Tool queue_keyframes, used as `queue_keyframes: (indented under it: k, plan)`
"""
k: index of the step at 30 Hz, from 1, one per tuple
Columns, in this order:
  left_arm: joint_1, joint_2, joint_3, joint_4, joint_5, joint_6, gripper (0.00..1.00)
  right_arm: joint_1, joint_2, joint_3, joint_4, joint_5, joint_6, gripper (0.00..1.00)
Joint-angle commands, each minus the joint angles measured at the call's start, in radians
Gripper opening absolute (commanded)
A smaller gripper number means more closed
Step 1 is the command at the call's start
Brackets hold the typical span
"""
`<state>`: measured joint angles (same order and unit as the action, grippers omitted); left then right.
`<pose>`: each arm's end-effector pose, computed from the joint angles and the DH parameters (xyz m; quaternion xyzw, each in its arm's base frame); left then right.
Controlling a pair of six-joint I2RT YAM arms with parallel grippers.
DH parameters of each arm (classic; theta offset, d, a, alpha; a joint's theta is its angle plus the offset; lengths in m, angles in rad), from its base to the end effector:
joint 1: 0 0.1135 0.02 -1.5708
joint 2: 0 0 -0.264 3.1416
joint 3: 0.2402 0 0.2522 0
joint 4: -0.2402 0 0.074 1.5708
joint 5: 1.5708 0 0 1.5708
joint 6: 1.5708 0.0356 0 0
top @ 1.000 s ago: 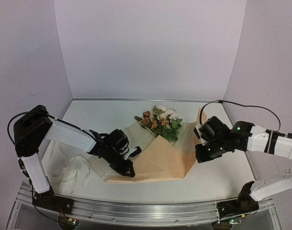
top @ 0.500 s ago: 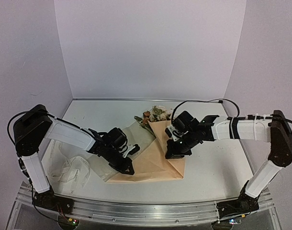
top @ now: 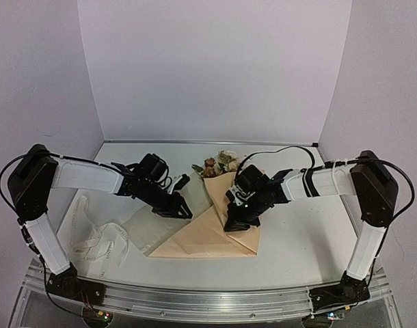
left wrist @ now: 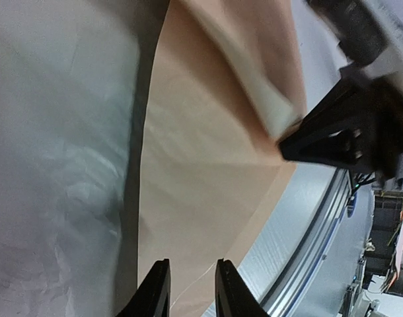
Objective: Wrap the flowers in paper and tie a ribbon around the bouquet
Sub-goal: Fold the one-fourth-folded wrapping paper at the center of the board, then pass from the right arm to the left
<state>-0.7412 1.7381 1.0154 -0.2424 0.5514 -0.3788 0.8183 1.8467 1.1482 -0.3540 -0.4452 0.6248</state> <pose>0.2432 -0.2479 0.1710 0.2454 0.8888 -0.3726 0.1051 0.2421 0.2811 0.1637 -0.1474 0.9329 0.3253 0.0467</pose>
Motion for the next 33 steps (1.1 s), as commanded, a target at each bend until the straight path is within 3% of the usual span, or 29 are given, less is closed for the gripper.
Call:
queue_keyframes:
  k: [1,6,12,23,33]
  plan:
    - [0.069,-0.029,0.108,0.066,0.101,-0.103,0.36,-0.004,0.027,0.044,0.049,-0.040,0.008,0.03]
    - [0.106,0.090,0.268,0.051,0.082,-0.174,0.54,-0.006,0.047,0.040,0.064,-0.054,0.005,0.07]
    - [0.108,0.275,0.428,0.023,0.091,-0.179,0.62,-0.014,0.060,0.028,0.089,-0.054,0.012,0.11]
    - [0.138,0.439,0.623,-0.110,0.174,-0.086,0.65,-0.065,0.062,-0.030,0.188,-0.154,0.041,0.12]
    - [0.169,0.408,0.582,-0.118,0.314,-0.039,0.65,-0.067,0.073,0.001,0.196,-0.296,0.055,0.10]
